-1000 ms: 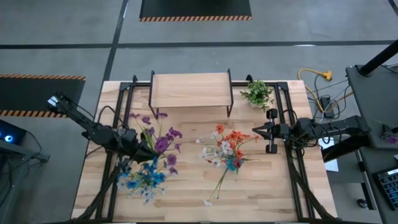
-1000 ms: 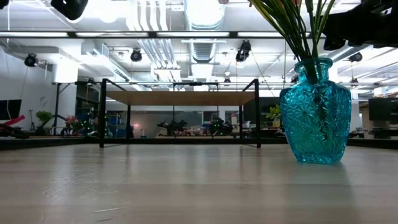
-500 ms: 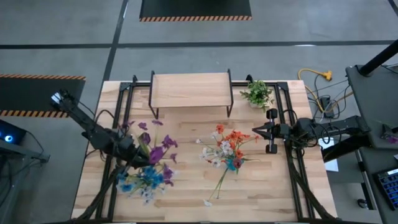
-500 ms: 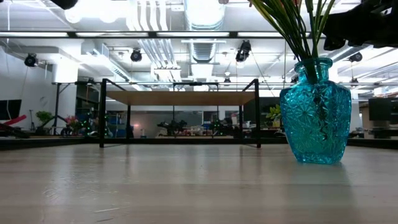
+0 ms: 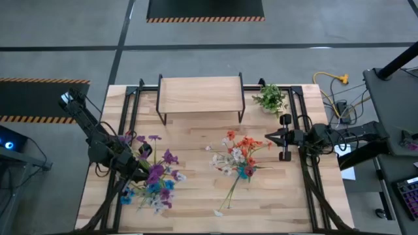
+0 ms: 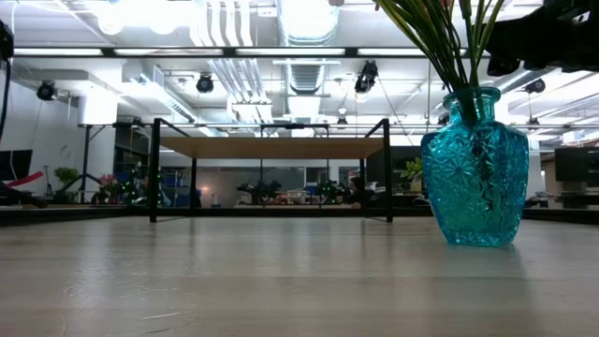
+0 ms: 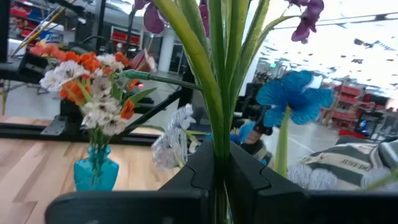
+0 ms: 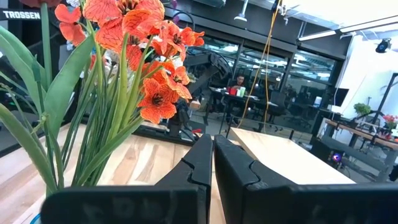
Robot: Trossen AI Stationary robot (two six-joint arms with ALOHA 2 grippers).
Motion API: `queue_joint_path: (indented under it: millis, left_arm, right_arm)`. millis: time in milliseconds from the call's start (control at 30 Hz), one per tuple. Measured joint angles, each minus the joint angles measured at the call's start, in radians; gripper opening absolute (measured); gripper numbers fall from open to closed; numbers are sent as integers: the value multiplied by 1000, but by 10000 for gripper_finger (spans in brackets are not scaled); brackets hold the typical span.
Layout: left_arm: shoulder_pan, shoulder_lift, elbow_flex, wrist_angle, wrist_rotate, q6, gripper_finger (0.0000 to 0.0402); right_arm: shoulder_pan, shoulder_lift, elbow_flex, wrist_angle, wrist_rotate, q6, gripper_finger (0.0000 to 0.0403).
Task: Pick and place flowers into a vace then onto a shelf
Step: Put the violet flowers into the transparent vase
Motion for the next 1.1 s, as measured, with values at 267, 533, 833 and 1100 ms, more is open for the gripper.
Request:
queue_joint_path:
  millis: [267,533,833,1100]
  left_arm:
    - [-7,48,-1,62,-24,1,6]
    - [-32,101,-2,79,-30,2,6]
    - [-51,119,-3,95,-92,31,6]
    - [-51,103,28,125,-109,91,6]
  right_arm:
    - [0,0,0,0,0,0,8]
    - [0,0,0,0,0,0,8]
    - [0,0,0,2,0,0,8]
    - [0,0,0,1,0,0,8]
